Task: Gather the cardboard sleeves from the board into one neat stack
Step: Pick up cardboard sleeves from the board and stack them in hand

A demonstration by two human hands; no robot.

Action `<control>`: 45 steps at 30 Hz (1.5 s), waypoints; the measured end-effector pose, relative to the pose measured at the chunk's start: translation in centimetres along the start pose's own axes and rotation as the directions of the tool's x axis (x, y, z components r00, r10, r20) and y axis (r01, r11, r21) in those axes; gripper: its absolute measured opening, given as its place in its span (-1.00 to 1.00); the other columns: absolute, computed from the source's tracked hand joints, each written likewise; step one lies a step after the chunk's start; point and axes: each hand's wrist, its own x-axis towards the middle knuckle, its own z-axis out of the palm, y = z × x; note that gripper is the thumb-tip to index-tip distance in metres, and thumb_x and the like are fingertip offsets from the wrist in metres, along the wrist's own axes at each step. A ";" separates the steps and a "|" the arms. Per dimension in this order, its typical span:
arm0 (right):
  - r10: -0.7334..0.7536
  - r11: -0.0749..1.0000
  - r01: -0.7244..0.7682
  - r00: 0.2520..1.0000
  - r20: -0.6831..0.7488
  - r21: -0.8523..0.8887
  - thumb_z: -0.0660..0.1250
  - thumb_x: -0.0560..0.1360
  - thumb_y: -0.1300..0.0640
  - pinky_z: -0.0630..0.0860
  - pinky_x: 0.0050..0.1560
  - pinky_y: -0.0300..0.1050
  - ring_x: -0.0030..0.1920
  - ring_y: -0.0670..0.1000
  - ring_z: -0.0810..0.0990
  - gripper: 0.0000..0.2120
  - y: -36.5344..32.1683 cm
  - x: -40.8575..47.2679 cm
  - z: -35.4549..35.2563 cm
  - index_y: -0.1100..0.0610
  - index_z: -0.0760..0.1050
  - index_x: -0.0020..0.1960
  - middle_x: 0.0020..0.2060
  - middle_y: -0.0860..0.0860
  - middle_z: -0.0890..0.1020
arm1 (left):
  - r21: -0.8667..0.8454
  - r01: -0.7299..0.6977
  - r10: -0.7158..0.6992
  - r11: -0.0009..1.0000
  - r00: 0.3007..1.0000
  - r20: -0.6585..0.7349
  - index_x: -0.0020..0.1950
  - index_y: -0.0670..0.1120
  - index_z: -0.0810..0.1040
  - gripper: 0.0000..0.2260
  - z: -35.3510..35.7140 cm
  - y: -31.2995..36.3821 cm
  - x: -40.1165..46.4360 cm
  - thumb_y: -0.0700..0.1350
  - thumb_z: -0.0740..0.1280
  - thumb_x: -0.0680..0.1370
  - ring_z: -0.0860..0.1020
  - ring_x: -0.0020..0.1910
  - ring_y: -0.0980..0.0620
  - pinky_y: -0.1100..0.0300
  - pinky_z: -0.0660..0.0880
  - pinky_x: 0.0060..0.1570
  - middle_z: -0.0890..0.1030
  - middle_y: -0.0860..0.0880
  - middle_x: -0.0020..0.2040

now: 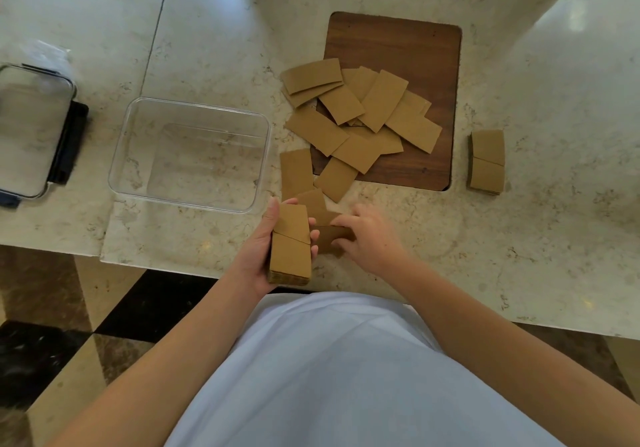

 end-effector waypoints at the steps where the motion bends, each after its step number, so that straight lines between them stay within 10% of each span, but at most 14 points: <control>1: 0.037 0.994 -0.045 0.996 0.077 0.101 0.45 0.53 0.07 0.47 -0.07 -0.03 -0.07 0.01 0.53 -0.83 0.2 -0.1 -0.4 -0.03 0.65 0.12 -0.09 -0.02 0.61 | 0.002 0.006 -0.006 1.000 1.000 0.009 0.34 0.01 0.56 -0.55 0.0 0.0 0.0 0.25 0.39 0.56 0.68 -0.05 -0.16 -0.09 0.67 -0.12 0.68 -0.21 0.08; 6: 0.118 0.898 -0.187 0.974 0.192 0.398 0.33 0.58 0.16 0.50 -0.33 -0.08 -0.40 -0.12 0.56 -0.89 0.9 -1.6 -2.5 0.08 0.64 0.00 -0.29 0.06 0.65 | 0.005 0.037 -0.037 0.999 0.999 -0.005 0.34 0.00 0.53 -0.55 0.5 -0.2 -0.3 0.23 0.39 0.57 0.66 -0.06 -0.16 -0.07 0.65 -0.12 0.66 -0.22 0.06; 12: 0.247 0.662 -0.305 0.951 0.184 0.685 0.33 0.60 0.14 0.60 -0.12 0.06 -0.22 0.08 0.67 -0.86 0.2 -2.9 -4.1 -0.02 0.65 -0.04 -0.18 0.02 0.72 | 0.018 0.052 -0.051 0.999 0.999 -0.013 0.34 0.00 0.52 -0.57 0.9 -0.3 0.2 0.24 0.35 0.61 0.66 -0.08 -0.15 -0.05 0.65 -0.14 0.65 -0.22 0.04; 17: 0.218 0.592 -0.095 0.975 -0.045 0.801 0.31 0.63 0.20 0.64 -0.11 0.20 -0.13 0.21 0.68 -0.93 -0.8 -3.5 -4.4 0.07 0.53 0.08 -0.08 0.07 0.71 | 0.038 0.099 -0.098 0.994 0.995 -0.025 0.30 -0.04 0.51 -0.53 1.2 -0.5 0.1 0.25 0.39 0.55 0.66 -0.14 -0.15 -0.03 0.65 -0.20 0.67 -0.23 -0.02; 21: 0.141 0.712 0.052 0.967 -0.215 0.700 0.41 0.57 0.26 0.59 0.09 0.19 0.03 0.05 0.66 -0.88 -1.8 -3.4 -4.1 0.12 0.61 0.08 -0.03 -0.02 0.70 | 0.058 0.127 -0.127 0.990 0.992 -0.009 0.33 -0.05 0.50 -0.47 1.4 -0.7 0.3 0.27 0.42 0.52 0.64 -0.14 -0.14 -0.01 0.64 -0.20 0.66 -0.22 -0.02; 26: 0.189 0.818 0.097 0.885 -0.425 0.566 0.56 0.44 0.26 0.38 -0.06 -0.34 -0.11 -0.20 0.46 -0.92 -2.7 -3.2 -2.8 0.11 0.72 -0.12 -0.18 -0.22 0.47 | 0.059 0.173 -0.177 0.983 0.983 0.056 0.27 -0.07 0.66 -0.47 1.8 -1.0 0.6 0.30 0.44 0.50 0.65 -0.16 -0.10 0.01 0.63 -0.19 0.67 -0.18 -0.03; 30: 0.018 0.893 0.219 0.855 -0.518 0.393 0.52 0.46 0.32 0.46 -0.19 -0.12 -0.17 -0.03 0.53 -0.91 -3.8 -3.0 -2.4 0.16 0.75 -0.11 -0.24 -0.09 0.57 | 0.036 0.180 -0.182 0.983 0.979 0.094 0.30 -0.13 0.65 -0.38 1.8 -1.2 0.8 0.35 0.40 0.49 0.68 -0.12 -0.12 0.00 0.65 -0.14 0.70 -0.20 0.02; 35: -0.220 0.953 0.262 0.944 -0.245 0.151 0.46 0.51 0.31 0.54 -0.03 0.08 0.01 0.08 0.54 -0.85 -3.6 -2.8 -2.5 0.13 0.78 -0.07 -0.03 0.05 0.65 | -0.017 0.175 -0.171 0.984 0.977 0.129 0.39 -0.08 0.56 -0.33 1.7 -1.2 0.3 0.23 0.57 0.39 0.67 -0.02 -0.14 -0.03 0.68 -0.14 0.67 -0.22 0.19; 40: 0.056 0.902 0.043 0.975 -0.215 0.429 0.17 0.56 0.37 0.48 0.06 -0.28 0.06 -0.09 0.52 -0.63 -3.3 -1.8 -2.9 0.10 0.71 0.06 0.07 -0.04 0.58 | -0.023 0.113 -0.107 0.993 0.980 0.166 0.37 0.11 0.58 -0.43 1.2 -1.0 0.0 0.03 0.64 0.39 0.62 -0.12 -0.07 0.01 0.63 -0.15 0.65 -0.18 0.09; 45: 0.232 0.973 -0.230 0.968 -0.091 0.031 0.42 0.54 0.01 0.41 0.27 -0.02 0.30 0.07 0.40 -0.59 -1.4 0.0 -1.4 0.01 0.50 0.36 0.26 0.01 0.49 | -0.077 0.060 -0.047 0.995 0.987 0.157 0.14 0.04 0.63 -0.59 0.4 -0.4 -0.4 0.10 0.64 0.39 0.62 -0.12 -0.05 0.01 0.62 -0.11 0.63 -0.16 0.05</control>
